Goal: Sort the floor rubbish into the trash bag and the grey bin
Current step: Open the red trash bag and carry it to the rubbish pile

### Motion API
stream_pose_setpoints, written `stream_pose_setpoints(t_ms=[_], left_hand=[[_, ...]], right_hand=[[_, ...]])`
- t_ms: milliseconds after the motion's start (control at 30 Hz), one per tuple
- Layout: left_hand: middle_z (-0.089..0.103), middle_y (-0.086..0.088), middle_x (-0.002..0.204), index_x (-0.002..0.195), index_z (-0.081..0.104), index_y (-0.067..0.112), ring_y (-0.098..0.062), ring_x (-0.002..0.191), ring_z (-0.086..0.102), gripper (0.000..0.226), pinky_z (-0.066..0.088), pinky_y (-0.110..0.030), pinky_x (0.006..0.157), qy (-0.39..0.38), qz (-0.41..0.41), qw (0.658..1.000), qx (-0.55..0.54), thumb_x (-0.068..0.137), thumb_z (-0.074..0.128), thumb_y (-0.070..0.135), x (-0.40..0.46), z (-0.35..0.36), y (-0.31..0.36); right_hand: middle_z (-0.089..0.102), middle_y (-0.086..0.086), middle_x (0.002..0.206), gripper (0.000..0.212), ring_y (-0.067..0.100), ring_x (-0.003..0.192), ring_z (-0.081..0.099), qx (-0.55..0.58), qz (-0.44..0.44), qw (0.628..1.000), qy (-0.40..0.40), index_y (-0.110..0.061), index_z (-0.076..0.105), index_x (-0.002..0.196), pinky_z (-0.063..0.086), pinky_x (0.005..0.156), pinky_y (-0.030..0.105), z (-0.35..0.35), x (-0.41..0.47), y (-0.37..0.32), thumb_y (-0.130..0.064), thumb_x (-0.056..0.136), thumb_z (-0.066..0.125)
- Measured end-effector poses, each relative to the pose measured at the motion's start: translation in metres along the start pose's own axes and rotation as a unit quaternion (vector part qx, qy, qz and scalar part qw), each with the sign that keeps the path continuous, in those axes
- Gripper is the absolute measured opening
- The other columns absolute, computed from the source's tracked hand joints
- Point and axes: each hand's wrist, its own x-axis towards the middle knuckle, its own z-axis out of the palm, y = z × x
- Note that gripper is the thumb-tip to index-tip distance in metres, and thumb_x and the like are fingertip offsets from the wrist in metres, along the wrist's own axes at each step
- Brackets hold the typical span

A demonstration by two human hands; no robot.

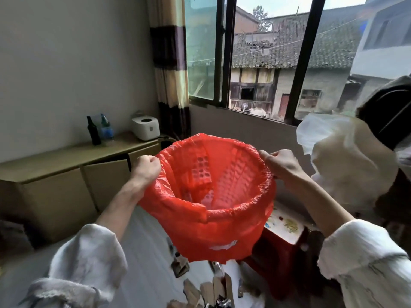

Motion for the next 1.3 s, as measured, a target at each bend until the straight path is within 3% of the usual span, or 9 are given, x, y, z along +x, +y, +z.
stream_pose_setpoints(t_ms=[233,433,600,733,933,1034,1100,1167,1300], left_hand=[[0.037,0.0,0.054,0.05,0.035,0.013,-0.014,0.054,0.033,0.042,0.028,-0.03,0.056,-0.04,0.016,0.999,0.018,0.092,0.034,0.008,0.062,0.013,-0.033],[0.039,-0.001,0.054,0.048,0.036,0.012,-0.018,0.062,0.038,0.042,0.031,-0.029,0.065,-0.083,0.006,0.996,0.014,0.09,0.036,0.008,0.126,0.049,-0.055],[0.036,-0.001,0.055,0.049,0.036,0.015,-0.017,0.056,0.033,0.04,0.025,-0.029,0.051,-0.151,0.007,0.988,0.006,0.088,0.038,0.007,0.159,0.088,-0.073],[0.037,-0.002,0.054,0.05,0.038,0.016,-0.017,0.055,0.033,0.039,0.026,-0.028,0.051,-0.213,0.016,0.977,0.009,0.088,0.04,0.009,0.18,0.117,-0.082],[0.042,-0.003,0.054,0.048,0.04,0.011,-0.019,0.066,0.042,0.039,0.032,-0.031,0.064,-0.298,0.028,0.954,0.036,0.087,0.041,0.009,0.187,0.177,-0.109],[0.051,-0.008,0.06,0.056,0.048,0.009,-0.027,0.069,0.048,0.027,0.036,-0.034,0.064,-0.321,0.026,0.946,0.043,0.082,0.039,0.012,0.177,0.203,-0.136],[0.063,-0.022,0.078,0.061,0.051,0.01,-0.041,0.081,0.056,0.024,0.044,-0.042,0.07,-0.32,0.022,0.946,0.047,0.082,0.039,0.012,0.17,0.216,-0.16],[0.065,-0.026,0.092,0.066,0.056,0.007,-0.042,0.096,0.058,0.024,0.046,-0.042,0.076,-0.323,0.007,0.945,0.054,0.084,0.039,0.008,0.167,0.23,-0.191],[0.067,-0.018,0.087,0.081,0.062,0.004,-0.038,0.092,0.059,0.034,0.049,-0.039,0.082,-0.308,-0.043,0.947,0.082,0.072,0.034,0.021,0.159,0.266,-0.27]], right_hand=[[0.047,0.006,0.056,0.049,0.025,0.065,0.049,-0.015,0.032,0.999,0.01,-0.013,0.042,0.047,0.041,0.067,0.03,0.049,0.043,-0.014,-0.038,0.087,0.052],[0.046,0.005,0.054,0.049,0.022,0.058,0.045,-0.016,0.073,0.997,0.019,-0.013,0.04,0.047,0.035,0.06,0.029,0.08,0.086,0.001,-0.038,0.088,0.051],[0.049,0.008,0.059,0.035,0.021,0.057,0.046,-0.033,0.117,0.992,0.026,-0.011,0.05,0.059,0.035,0.051,0.026,0.091,0.103,0.022,-0.036,0.083,0.053],[0.06,0.008,0.064,0.036,0.02,0.06,0.052,-0.026,0.155,0.986,0.054,0.001,0.068,0.073,0.038,0.049,0.024,0.094,0.11,0.038,-0.032,0.082,0.057],[0.064,0.005,0.066,0.032,0.018,0.062,0.058,0.007,0.24,0.966,0.093,-0.002,0.071,0.084,0.051,0.061,0.03,0.12,0.101,0.1,-0.032,0.077,0.063],[0.073,0.007,0.087,0.024,0.023,0.09,0.067,0.018,0.268,0.957,0.11,-0.014,0.075,0.09,0.056,0.083,0.038,0.149,0.09,0.138,-0.03,0.078,0.063],[0.073,0.011,0.095,0.023,0.026,0.1,0.065,0.011,0.279,0.954,0.111,-0.014,0.074,0.093,0.053,0.089,0.044,0.171,0.082,0.16,-0.028,0.079,0.062],[0.072,0.012,0.098,0.023,0.026,0.103,0.063,-0.006,0.281,0.954,0.101,-0.013,0.074,0.096,0.05,0.092,0.042,0.196,0.076,0.178,-0.025,0.083,0.06],[0.071,0.009,0.106,0.027,0.025,0.108,0.061,-0.022,0.29,0.955,0.062,-0.014,0.072,0.104,0.047,0.094,0.034,0.255,0.078,0.231,-0.028,0.087,0.057]])
